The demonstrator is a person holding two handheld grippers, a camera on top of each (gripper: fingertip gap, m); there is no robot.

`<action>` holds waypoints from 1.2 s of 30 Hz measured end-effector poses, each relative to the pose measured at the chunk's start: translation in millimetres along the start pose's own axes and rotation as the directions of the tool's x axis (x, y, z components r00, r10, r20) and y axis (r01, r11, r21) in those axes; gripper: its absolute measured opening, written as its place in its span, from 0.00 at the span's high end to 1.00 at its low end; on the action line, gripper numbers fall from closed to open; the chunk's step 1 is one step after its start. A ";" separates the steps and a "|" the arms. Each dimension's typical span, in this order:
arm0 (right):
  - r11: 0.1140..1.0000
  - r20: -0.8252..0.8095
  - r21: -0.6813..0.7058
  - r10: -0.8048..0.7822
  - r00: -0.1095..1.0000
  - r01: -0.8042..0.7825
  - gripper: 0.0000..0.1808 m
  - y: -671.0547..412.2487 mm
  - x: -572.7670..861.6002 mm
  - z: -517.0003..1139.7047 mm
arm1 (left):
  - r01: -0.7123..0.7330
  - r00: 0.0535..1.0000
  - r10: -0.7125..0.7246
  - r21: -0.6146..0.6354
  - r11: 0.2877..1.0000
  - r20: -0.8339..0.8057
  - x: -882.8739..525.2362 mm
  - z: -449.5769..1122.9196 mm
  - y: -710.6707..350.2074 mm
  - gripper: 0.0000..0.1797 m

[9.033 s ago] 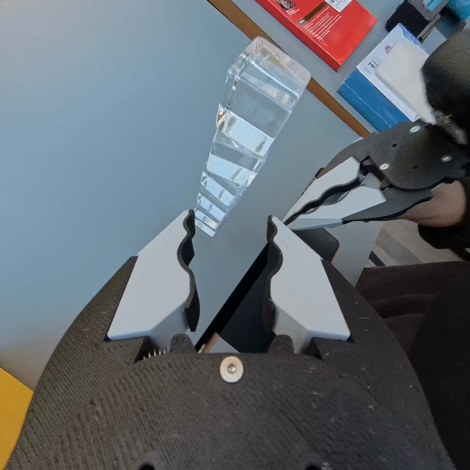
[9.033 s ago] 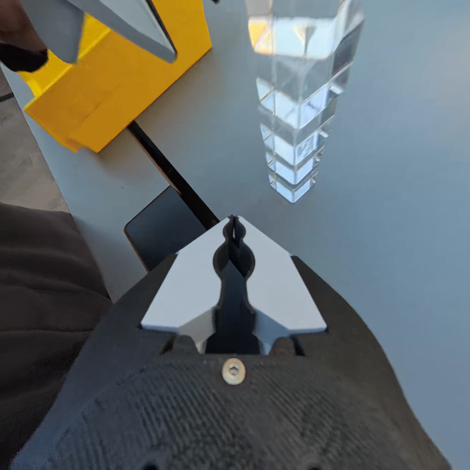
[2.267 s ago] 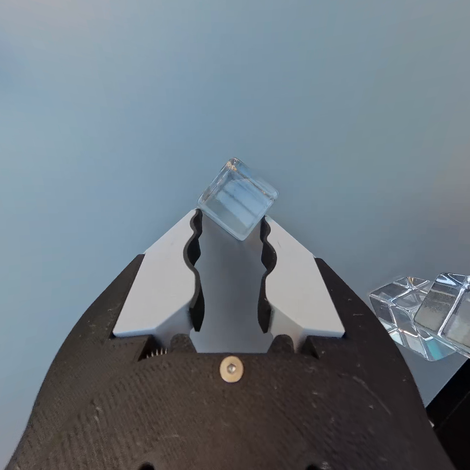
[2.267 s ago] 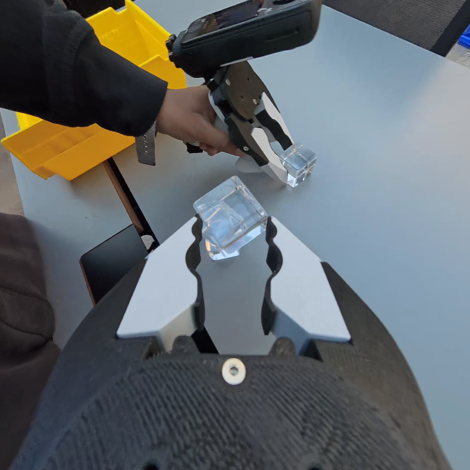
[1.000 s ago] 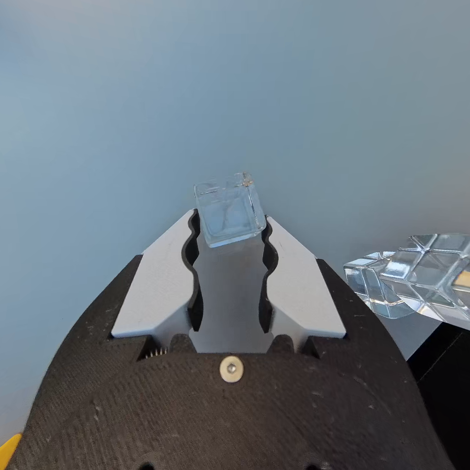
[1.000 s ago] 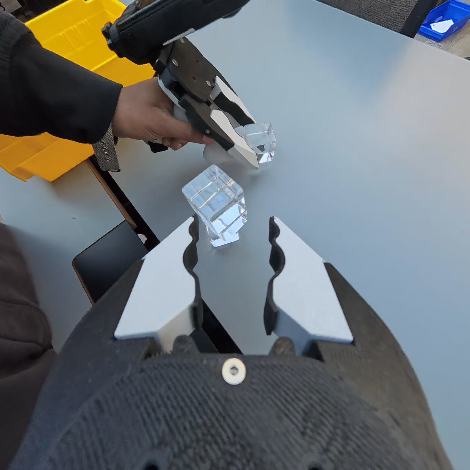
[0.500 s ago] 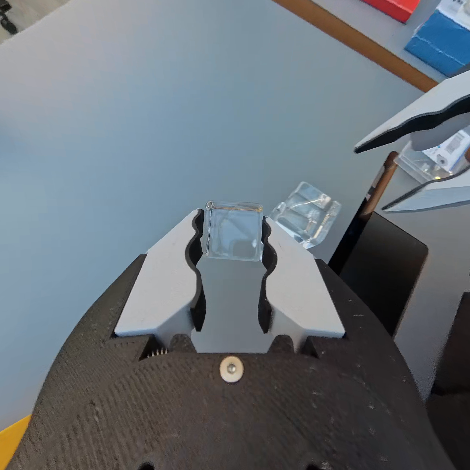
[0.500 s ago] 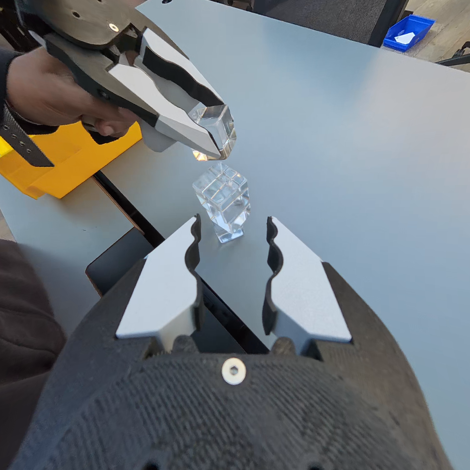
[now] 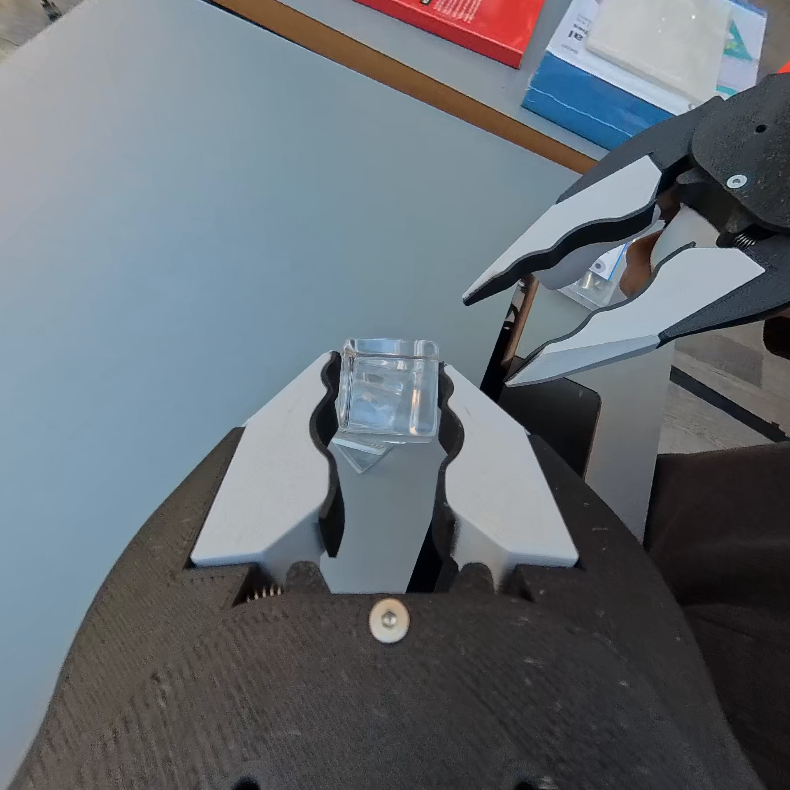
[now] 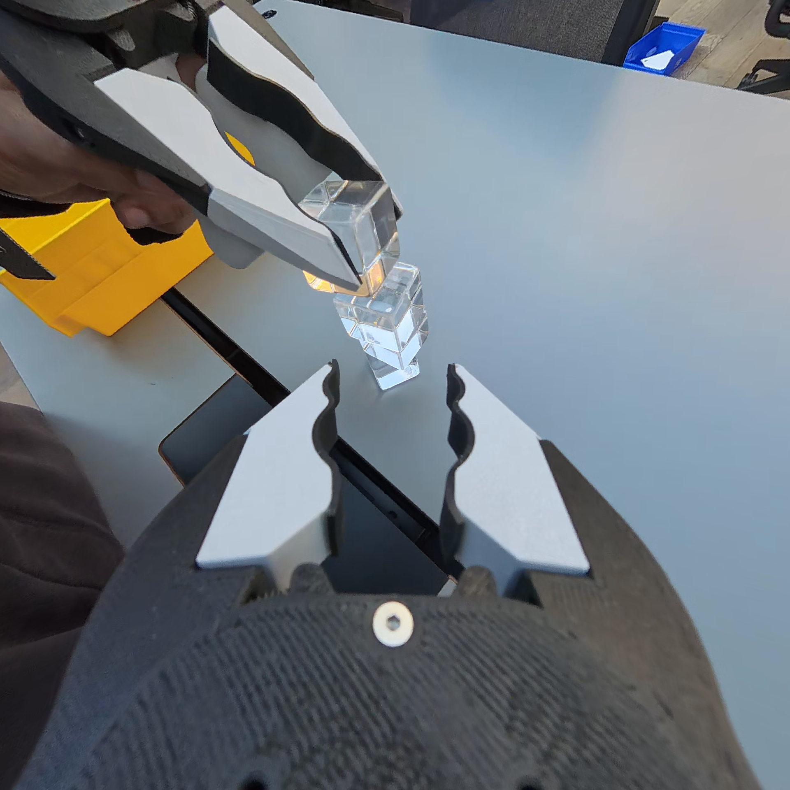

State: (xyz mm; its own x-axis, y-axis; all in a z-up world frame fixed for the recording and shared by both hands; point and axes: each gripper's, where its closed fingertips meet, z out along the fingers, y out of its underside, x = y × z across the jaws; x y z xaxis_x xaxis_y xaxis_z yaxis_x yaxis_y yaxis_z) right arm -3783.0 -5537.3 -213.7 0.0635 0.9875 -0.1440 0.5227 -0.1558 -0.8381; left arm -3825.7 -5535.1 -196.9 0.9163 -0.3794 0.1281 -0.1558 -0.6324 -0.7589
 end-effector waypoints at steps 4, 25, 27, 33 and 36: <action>1.000 0.001 0.001 0.011 1.000 -0.011 0.73 3.1 -1.2 -1.2 | -0.012 1.000 0.012 -0.034 0.999 0.008 1.1 9.8 4.0 0.77; 0.979 0.170 -0.168 -0.090 0.981 0.118 1.00 30.8 -60.2 72.6 | 0.352 0.929 -0.347 -0.018 0.936 0.127 -13.9 -42.9 85.0 0.64; 0.989 0.096 -0.131 -0.049 0.994 0.062 1.00 20.3 -47.5 78.2 | 0.363 0.924 -0.357 -0.014 0.932 0.137 -13.7 -46.9 88.9 0.64; 0.965 0.046 0.009 0.261 0.964 -0.262 1.00 -0.7 -20.0 70.7 | 0.365 0.921 -0.361 -0.006 0.931 0.149 -17.1 -51.8 91.2 0.64; 0.944 0.025 0.030 0.327 0.945 -0.328 1.00 3.4 -8.4 62.4 | 0.361 0.923 -0.357 -0.001 0.933 0.145 -18.5 -51.7 89.4 0.64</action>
State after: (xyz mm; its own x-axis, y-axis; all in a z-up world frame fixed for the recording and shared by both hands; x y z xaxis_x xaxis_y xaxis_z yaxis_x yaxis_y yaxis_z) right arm -3834.8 -5547.5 -248.2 0.2092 0.8815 -0.4234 0.4473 -0.4713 -0.7601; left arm -3875.7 -5619.6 -234.1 0.9546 -0.0265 0.2966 0.1851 -0.7275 -0.6607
